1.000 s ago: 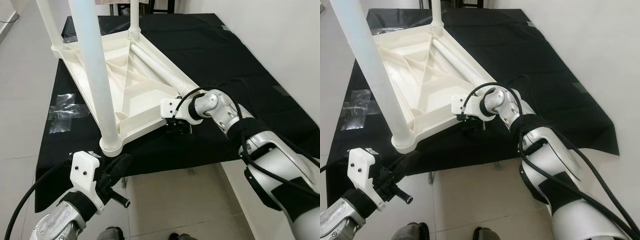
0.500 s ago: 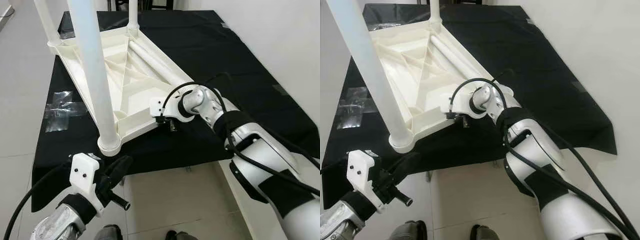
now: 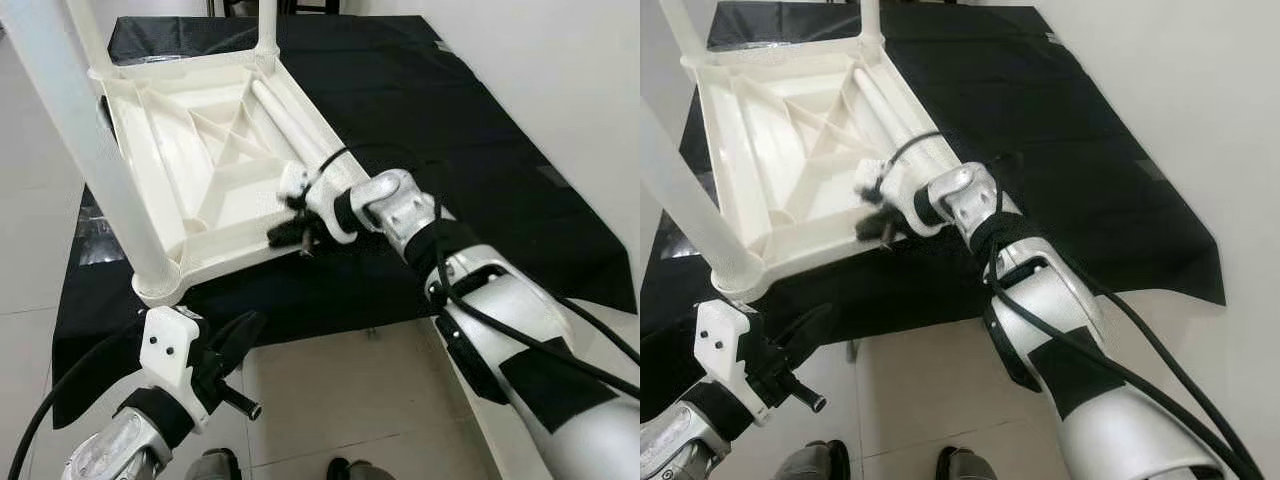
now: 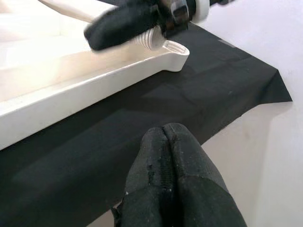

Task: Building children table

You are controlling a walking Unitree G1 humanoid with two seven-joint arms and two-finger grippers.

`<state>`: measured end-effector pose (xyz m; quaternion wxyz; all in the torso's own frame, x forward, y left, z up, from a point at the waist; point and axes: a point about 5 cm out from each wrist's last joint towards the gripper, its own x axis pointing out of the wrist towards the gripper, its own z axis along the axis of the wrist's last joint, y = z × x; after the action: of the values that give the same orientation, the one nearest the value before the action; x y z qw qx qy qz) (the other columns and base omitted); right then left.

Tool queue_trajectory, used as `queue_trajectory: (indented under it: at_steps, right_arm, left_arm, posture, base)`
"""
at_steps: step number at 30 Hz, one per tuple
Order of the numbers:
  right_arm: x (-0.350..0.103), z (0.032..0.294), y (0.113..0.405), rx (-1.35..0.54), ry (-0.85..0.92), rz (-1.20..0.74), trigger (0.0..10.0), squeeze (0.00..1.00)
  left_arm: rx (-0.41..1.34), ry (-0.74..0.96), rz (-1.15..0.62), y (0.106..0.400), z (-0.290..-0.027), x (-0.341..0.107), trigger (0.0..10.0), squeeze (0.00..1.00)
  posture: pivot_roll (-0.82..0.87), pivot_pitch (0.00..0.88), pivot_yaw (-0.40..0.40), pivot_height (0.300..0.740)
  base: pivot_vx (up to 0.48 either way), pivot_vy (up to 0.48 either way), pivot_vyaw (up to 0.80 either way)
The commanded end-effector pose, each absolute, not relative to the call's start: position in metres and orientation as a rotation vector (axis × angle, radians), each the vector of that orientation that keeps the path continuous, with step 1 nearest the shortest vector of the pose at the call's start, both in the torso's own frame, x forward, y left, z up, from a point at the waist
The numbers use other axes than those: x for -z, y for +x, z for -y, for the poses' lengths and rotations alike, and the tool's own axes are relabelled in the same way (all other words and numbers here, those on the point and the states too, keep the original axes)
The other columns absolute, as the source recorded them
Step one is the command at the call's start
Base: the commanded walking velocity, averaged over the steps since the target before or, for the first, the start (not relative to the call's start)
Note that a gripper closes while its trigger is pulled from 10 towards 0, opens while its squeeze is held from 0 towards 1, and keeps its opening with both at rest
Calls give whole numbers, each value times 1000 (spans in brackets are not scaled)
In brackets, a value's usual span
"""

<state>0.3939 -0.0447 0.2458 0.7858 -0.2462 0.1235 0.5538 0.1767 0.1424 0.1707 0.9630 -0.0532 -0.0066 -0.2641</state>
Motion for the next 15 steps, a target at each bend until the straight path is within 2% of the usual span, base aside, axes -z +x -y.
queue_trajectory:
  at_steps: [1,7,12,13,15]
  right_arm:
    - [-244,51,397,-1134,-470,-275,0,0]
    - [-247,60,403,-1011,-426,-252,0,0]
    - [-245,61,401,-1056,-439,-245,0,0]
    - [-240,61,399,-1099,-476,-254,9725,0]
    - [-233,62,396,-1158,-517,-283,10000,0]
  left_arm:
    - [544,-106,19,175,-141,-171,10000,0]
    - [547,-100,16,175,-142,-171,10000,0]
    - [545,-97,15,175,-142,-170,10000,0]
    - [544,-95,15,175,-142,-170,10000,0]
    - [544,-94,15,176,-142,-171,10000,0]
  posture:
    - [128,186,-120,740]
    - [135,181,-116,740]
    - [143,182,-114,740]
    - [140,183,-113,740]
    - [137,183,-112,740]
  base:
    - [0,0,0]
    - [0,0,0]
    - [0,0,0]
    - [0,0,0]
    - [0,0,0]
